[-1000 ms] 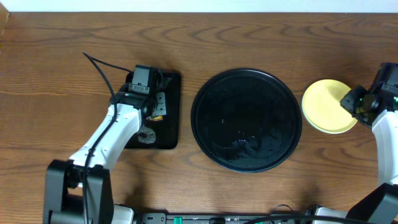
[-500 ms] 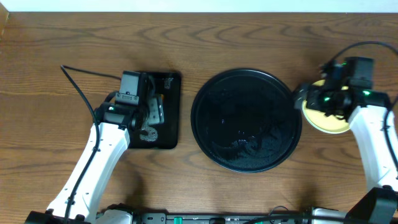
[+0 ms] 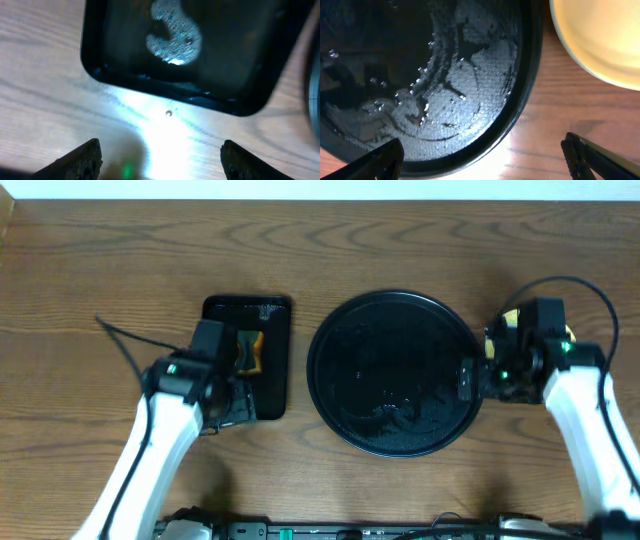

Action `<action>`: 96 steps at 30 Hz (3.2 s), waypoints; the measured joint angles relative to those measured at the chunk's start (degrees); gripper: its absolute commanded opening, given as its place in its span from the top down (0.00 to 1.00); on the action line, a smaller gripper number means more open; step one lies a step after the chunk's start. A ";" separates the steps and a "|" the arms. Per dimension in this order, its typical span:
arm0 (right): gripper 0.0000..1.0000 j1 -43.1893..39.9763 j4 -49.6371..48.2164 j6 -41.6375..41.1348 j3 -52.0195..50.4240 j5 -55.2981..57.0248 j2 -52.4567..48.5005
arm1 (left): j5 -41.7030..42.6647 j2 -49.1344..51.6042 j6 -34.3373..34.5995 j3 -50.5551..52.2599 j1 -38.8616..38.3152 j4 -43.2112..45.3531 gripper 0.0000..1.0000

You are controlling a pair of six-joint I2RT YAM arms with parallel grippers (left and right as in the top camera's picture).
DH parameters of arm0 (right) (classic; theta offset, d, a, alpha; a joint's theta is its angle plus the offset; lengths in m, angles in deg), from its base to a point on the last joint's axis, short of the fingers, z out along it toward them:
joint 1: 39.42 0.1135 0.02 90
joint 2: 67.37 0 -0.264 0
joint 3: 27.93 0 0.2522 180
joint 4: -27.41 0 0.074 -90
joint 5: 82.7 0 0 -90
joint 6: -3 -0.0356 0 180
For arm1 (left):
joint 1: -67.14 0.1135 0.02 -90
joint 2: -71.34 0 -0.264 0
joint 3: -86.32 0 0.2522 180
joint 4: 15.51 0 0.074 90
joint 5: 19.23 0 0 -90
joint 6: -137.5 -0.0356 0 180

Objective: Clean dirty plates on tray and stack at the side

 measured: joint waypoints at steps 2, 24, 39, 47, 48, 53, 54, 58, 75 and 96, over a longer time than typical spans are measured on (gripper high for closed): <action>0.01 1.18 -2.40 -0.02 -4.26 0.26 6.58 | 0.28 -6.45 -0.04 2.73 -0.26 2.80 0.22; 0.01 3.78 -2.58 -0.02 -14.01 1.79 53.07 | 0.98 -47.41 -0.46 10.93 -2.60 9.44 0.09; 0.01 3.78 8.44 -0.02 -14.25 1.97 53.09 | 0.98 -47.41 -0.46 10.93 -2.60 9.42 0.09; 0.01 3.89 -1.55 0.07 -16.24 2.99 59.14 | 0.96 -47.41 -0.46 10.97 -2.60 9.40 0.09; 0.01 4.11 -4.66 0.22 -17.33 3.10 61.24 | 0.96 -47.41 -0.44 10.97 -2.60 9.40 0.09; 0.01 4.94 -17.40 0.48 -25.46 3.19 71.80 | 0.98 -47.41 -0.46 11.06 -2.60 9.38 0.09; 0.01 4.94 -19.45 0.48 -27.10 3.21 73.24 | 0.96 -47.41 -0.46 11.08 -2.60 9.40 0.09; 0.01 4.96 -31.85 0.52 -35.21 3.23 77.02 | 0.96 -47.41 -0.44 11.08 -2.60 9.38 0.09; 0.01 5.84 -51.17 3.98 -54.95 4.55 76.98 | 0.96 -47.41 -0.46 11.17 -2.60 9.35 0.08; 0.01 5.86 -51.17 5.57 -54.93 4.94 77.09 | 0.96 -47.41 -0.44 11.17 -2.60 9.38 0.08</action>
